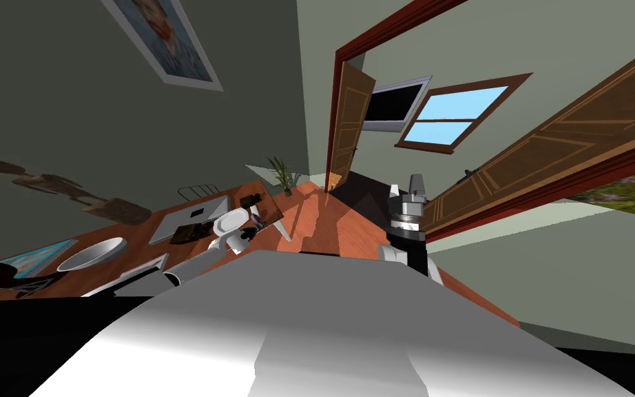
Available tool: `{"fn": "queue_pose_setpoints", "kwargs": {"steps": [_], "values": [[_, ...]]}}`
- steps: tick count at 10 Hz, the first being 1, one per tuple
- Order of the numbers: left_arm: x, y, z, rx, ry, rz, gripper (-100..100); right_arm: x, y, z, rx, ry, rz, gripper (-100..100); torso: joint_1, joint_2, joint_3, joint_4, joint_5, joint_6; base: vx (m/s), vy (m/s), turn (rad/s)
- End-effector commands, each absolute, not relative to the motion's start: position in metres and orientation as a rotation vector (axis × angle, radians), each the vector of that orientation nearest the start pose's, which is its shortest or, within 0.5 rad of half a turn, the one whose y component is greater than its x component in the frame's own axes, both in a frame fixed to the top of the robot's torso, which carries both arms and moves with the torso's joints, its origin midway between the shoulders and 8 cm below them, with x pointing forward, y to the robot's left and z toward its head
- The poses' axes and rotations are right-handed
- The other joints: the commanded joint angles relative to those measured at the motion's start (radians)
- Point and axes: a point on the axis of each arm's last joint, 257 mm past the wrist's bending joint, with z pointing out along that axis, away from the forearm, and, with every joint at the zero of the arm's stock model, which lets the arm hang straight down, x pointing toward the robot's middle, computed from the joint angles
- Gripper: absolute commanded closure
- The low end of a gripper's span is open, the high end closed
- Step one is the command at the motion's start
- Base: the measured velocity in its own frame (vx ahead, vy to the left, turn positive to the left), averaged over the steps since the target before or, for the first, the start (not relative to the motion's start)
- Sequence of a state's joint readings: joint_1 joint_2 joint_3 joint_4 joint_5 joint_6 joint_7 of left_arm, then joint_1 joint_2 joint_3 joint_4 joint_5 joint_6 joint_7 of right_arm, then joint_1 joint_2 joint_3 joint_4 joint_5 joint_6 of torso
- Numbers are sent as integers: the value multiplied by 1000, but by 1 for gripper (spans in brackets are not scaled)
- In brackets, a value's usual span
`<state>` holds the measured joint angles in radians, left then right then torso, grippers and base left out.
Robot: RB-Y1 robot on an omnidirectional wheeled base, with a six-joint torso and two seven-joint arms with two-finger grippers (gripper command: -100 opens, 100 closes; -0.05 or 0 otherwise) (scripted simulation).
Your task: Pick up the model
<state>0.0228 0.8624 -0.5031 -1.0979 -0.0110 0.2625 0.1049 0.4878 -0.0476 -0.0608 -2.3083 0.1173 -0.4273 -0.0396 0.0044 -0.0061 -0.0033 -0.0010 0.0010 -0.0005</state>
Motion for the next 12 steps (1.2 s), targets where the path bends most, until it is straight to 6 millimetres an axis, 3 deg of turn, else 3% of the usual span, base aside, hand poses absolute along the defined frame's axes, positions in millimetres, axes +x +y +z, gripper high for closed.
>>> {"fn": "queue_pose_setpoints", "kwargs": {"steps": [1, 5, 6, 7, 8, 12], "values": [[365, 552, -466, -967, 2167, 41, -100, 351, -282, 27, 588, 725, 1195, 0, 0, 0, 0, 0, 0, 0, 64, 33, -53], [363, 613, -442, -938, 2152, 218, -100, 351, -282, 27, 588, 725, 1195, 0, -2, 1, 1, 0, -1, 0, 79, 20, -78], [362, 603, -448, -941, 2157, 189, -100, 351, -282, 27, 588, 725, 1195, 0, -1, 1, 1, 0, 0, 0, 39, 19, -19], [362, 605, -447, -941, 2155, 195, 0, 351, -282, 27, 588, 725, 1195, 0, -2, 3, 2, 1, 0, -1, 7, 3, 3], [355, 612, -450, -939, 2161, 192, -100, 351, -282, 27, 588, 724, 1195, 0, -3, 5, 3, 1, -1, -1, 51, -19, 11], [332, 632, -457, -936, 2173, 192, -100, 351, -282, 27, 588, 724, 1195, 0, -6, 2, 1, 0, -1, -1, 78, -48, 21]]}}
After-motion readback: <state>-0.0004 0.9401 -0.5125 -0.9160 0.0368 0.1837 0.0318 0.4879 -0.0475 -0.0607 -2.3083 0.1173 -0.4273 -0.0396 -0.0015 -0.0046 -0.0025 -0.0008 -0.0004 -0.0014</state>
